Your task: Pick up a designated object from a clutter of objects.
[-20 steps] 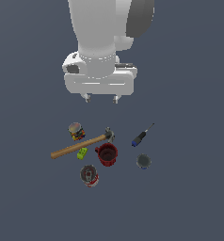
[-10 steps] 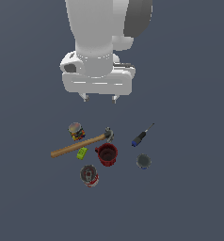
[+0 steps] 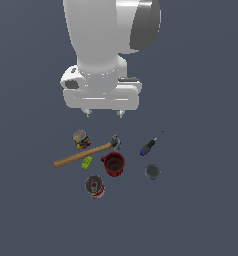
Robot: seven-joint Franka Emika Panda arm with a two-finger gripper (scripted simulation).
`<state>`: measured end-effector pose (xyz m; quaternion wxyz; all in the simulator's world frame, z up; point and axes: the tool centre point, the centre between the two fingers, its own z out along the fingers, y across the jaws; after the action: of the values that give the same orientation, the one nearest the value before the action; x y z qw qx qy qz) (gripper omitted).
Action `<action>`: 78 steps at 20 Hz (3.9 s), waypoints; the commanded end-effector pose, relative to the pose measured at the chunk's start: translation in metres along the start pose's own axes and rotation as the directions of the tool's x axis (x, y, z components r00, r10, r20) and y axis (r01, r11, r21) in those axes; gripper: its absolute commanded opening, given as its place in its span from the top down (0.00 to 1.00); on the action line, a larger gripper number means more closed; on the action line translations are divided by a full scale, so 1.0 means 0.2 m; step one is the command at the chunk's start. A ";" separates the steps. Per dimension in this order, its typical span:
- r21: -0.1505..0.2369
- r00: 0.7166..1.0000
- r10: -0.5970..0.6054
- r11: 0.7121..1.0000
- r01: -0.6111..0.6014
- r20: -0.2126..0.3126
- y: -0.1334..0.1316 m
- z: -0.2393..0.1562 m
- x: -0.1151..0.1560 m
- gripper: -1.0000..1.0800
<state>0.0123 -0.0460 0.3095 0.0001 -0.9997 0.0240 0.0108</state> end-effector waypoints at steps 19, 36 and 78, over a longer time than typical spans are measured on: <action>-0.004 0.989 -0.146 0.989 0.146 -0.014 0.13 0.56 0.60 0.04; -0.004 0.977 -0.211 0.978 0.211 -0.021 0.20 0.89 0.79 0.04; -0.004 0.977 -0.211 0.978 0.211 -0.020 0.16 1.00 0.78 1.00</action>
<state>0.1604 -0.0869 0.0952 0.0006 -0.9966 -0.0818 0.0037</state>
